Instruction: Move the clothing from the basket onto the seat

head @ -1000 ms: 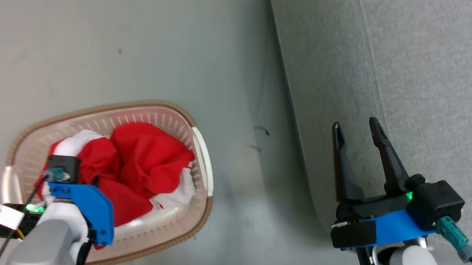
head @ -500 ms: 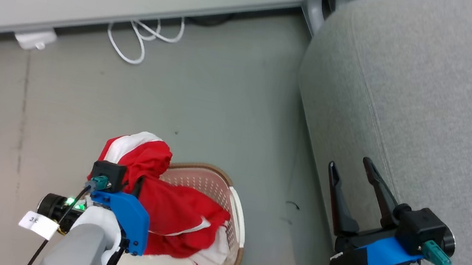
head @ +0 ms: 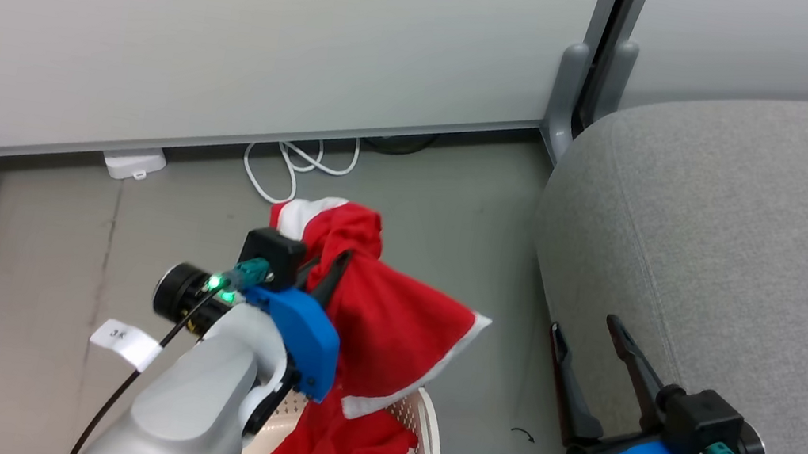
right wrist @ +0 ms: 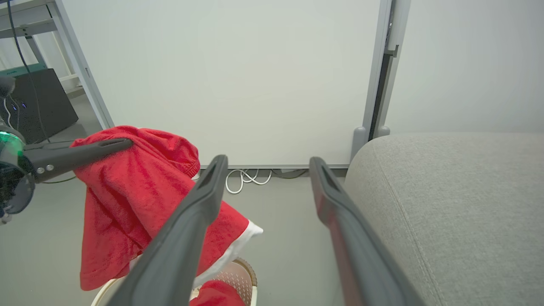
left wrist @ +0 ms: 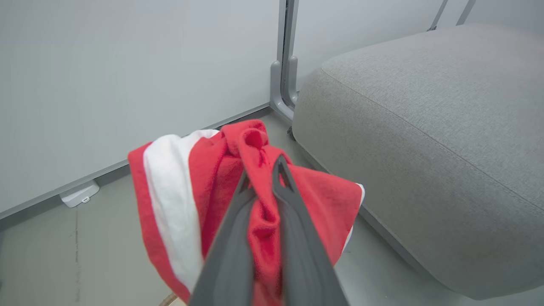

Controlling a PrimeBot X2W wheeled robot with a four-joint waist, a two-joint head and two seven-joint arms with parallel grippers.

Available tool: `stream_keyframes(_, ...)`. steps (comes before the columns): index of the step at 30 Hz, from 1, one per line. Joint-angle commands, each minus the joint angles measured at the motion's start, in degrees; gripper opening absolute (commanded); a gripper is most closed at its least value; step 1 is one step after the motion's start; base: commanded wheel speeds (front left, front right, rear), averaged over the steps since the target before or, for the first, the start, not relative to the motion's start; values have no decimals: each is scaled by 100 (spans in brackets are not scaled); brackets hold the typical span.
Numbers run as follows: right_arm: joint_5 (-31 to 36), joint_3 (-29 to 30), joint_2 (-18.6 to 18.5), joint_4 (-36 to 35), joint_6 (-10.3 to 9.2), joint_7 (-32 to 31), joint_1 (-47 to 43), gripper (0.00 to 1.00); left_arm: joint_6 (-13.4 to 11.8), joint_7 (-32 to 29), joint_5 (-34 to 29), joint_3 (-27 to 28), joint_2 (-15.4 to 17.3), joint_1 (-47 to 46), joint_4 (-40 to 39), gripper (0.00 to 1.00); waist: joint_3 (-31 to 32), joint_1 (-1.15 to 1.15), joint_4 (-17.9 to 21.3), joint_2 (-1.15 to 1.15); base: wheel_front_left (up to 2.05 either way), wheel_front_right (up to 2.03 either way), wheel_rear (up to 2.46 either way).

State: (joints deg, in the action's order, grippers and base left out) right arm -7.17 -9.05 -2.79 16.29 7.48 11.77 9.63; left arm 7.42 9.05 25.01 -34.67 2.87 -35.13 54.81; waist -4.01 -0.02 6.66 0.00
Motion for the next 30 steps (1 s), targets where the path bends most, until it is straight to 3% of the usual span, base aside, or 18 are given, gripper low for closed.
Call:
stream_keyframes(1, 9, -25, -18, -36, 3, -28, -104, 100, 1, -6, 57, -69, 6, -161, -89, 0, 92, 2, -18, 0, 0, 0, 0)
stream_keyframes(16, -4, -174, -19, -146, 3, -193, -287, 100, -237, -246, 960, -1012, 6, -848, -1115, 0, 381, 2, 12, 0, 0, 0, 0)
stream_keyframes(30, 24, -264, -18, -102, 3, -249, -104, 100, -468, -172, 1435, -1498, 5, -1090, -1143, 0, 360, 2, 48, 0, 0, 0, 0)
